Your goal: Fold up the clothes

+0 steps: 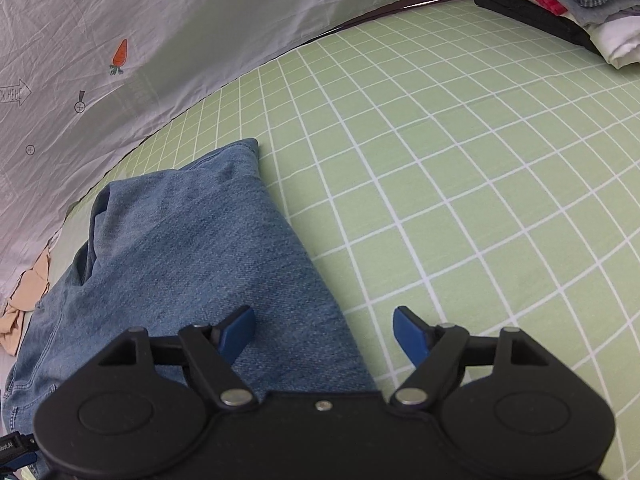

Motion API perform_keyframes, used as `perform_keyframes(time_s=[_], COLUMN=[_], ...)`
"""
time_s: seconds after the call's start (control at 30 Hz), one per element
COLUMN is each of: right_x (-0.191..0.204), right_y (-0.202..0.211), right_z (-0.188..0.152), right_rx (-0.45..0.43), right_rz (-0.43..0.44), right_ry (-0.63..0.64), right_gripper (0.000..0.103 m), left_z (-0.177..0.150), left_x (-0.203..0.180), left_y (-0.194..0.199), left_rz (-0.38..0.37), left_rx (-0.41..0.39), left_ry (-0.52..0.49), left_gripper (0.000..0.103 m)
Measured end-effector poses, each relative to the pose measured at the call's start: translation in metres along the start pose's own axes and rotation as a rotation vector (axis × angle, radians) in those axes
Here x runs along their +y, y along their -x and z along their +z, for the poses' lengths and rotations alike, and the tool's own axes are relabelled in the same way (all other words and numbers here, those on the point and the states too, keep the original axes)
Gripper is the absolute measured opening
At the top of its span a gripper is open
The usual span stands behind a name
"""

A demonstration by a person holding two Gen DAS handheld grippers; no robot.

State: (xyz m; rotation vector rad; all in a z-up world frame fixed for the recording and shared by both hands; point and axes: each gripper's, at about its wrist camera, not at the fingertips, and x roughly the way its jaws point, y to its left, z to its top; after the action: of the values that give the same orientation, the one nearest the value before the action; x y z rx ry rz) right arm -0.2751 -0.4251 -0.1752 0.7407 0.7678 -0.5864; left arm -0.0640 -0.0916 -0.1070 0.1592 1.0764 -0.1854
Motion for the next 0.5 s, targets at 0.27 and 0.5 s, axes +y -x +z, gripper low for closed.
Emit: perform_keyframes(time_s=[0.27,0.5], right_x=[0.019,0.026], right_y=[-0.006,-0.019], right_z=[-0.005,-0.012], right_rx=[-0.010,0.002], right_rz=[0.026,0.010], right_ry=[0.013,-0.087], right_gripper=[0.085,0.060], left_z=[0.020,0.026], left_x=[0.028,0.055], left_y=[-0.015,-0.034], left_rz=[-0.007,-0.042], left_rx=[0.000,0.036], left_ry=[0.059,0.072], left_gripper=[0.091,0.092])
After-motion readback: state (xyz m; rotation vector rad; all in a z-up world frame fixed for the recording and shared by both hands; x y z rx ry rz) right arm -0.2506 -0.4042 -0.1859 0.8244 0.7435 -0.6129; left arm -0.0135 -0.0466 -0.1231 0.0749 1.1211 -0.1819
